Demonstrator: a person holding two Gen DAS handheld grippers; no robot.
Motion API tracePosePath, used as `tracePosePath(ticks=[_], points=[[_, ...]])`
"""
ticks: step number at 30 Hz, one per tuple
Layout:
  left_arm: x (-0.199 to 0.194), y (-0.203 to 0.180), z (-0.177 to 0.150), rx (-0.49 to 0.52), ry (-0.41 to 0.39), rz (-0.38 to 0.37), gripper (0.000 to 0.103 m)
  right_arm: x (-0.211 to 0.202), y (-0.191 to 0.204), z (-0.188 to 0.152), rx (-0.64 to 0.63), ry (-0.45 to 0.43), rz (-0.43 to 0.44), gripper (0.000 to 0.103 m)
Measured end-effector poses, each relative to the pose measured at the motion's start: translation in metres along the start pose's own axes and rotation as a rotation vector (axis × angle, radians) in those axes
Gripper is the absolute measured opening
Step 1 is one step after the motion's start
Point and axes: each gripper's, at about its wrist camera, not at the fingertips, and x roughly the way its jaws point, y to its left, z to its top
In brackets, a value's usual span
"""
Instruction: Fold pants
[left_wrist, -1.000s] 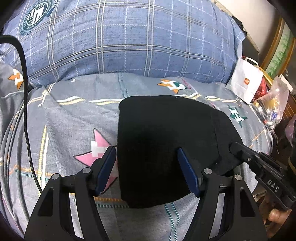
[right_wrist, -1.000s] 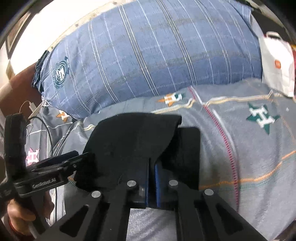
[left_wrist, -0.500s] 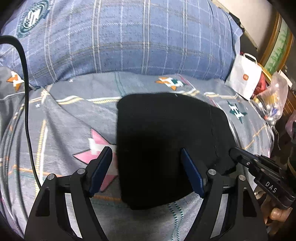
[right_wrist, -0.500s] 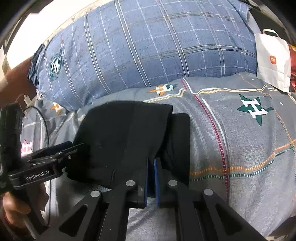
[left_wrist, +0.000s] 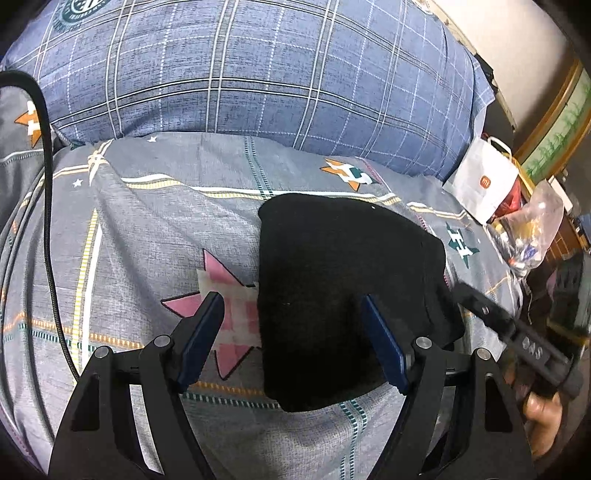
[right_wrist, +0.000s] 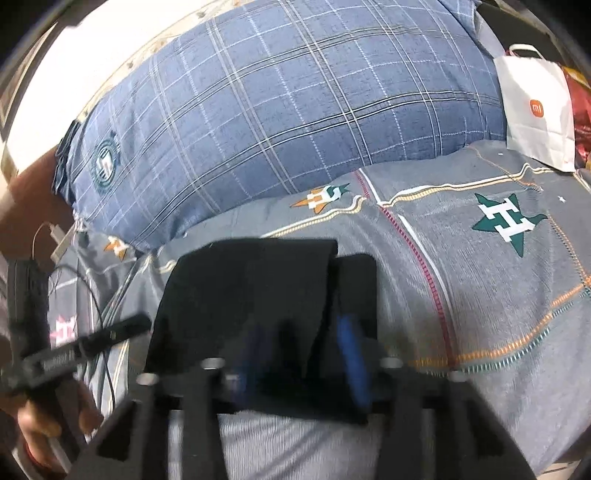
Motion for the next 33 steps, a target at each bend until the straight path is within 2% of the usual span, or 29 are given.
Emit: tracePosePath(ticks=[5,11,16,21,25,26,28,31,33], points=[[0.011,-0.011,0.001,0.044,0.003,0.021,0.077,0.005,-0.004,0.002,0.006,0.014,-0.035,0.046],[0.027,-0.01,0.004,0.029,0.024,-0.013,0.077,0.016,-0.02,-0.005,0.039,0.037,-0.047,0.049],[0.036,-0.006,0.006,0.013,0.028,-0.031,0.08,0.023,-0.027,-0.006,0.057,0.039,-0.012,0.052],[0.042,-0.008,0.008,0.014,0.029,-0.037,0.083,0.032,-0.038,-0.005,0.103,0.06,0.03,0.065],[0.047,-0.008,0.009,0.011,0.038,-0.045,0.085,0.037,-0.038,-0.005,0.126,0.078,0.095,0.066],[0.049,-0.007,0.009,0.008,0.04,-0.047,0.085,0.038,-0.037,-0.005,0.125,0.081,0.108,0.069],[0.051,-0.008,0.009,0.005,0.043,-0.049,0.086,0.041,-0.033,-0.005,0.103,0.08,0.101,0.07],[0.052,-0.007,0.008,-0.008,0.038,-0.059,0.086,0.041,-0.031,-0.007,0.072,0.06,0.105,0.07],[0.051,-0.007,0.005,-0.004,0.017,-0.073,0.084,0.04,-0.032,-0.009,0.07,0.042,0.12,0.064]])
